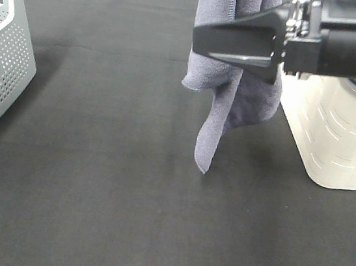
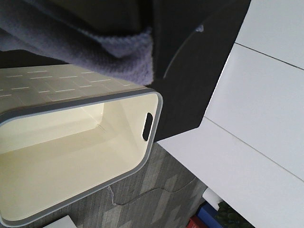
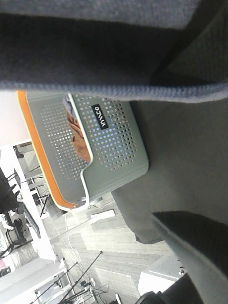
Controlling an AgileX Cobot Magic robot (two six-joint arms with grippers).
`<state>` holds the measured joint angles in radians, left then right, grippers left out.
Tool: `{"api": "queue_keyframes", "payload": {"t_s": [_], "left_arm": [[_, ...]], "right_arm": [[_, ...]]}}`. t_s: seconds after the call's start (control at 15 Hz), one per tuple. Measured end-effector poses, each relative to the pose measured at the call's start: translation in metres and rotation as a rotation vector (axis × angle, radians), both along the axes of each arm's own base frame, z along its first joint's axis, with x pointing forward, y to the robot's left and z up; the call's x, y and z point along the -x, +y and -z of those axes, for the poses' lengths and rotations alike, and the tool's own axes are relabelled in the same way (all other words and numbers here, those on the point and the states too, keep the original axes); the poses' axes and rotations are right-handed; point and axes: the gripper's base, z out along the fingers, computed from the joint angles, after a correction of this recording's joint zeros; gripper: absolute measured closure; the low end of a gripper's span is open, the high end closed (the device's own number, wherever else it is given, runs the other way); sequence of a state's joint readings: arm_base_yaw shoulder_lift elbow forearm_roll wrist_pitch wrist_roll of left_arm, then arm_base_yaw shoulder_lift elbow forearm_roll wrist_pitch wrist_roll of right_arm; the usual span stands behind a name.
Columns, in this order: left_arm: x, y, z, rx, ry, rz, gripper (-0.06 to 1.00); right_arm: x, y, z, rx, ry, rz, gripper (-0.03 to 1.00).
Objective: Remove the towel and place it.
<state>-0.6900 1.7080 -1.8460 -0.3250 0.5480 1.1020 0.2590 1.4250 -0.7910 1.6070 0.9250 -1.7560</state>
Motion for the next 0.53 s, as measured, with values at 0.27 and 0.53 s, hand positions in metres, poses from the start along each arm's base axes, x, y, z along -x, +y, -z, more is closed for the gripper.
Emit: {"api": "queue_keyframes", "payload": {"t_s": [0.27, 0.53], "left_arm": [[-0.001, 0.000, -0.002, 0.015, -0.010, -0.005, 0.94], [-0.001, 0.000, -0.002, 0.016, -0.011, -0.005, 0.94]], "right_arm": [[-0.012, 0.002, 0.021, 0.033, 0.070, 0.022, 0.32], [-0.015, 0.001, 0.027, 0.061, 0.075, 0.043, 0.49]]}}
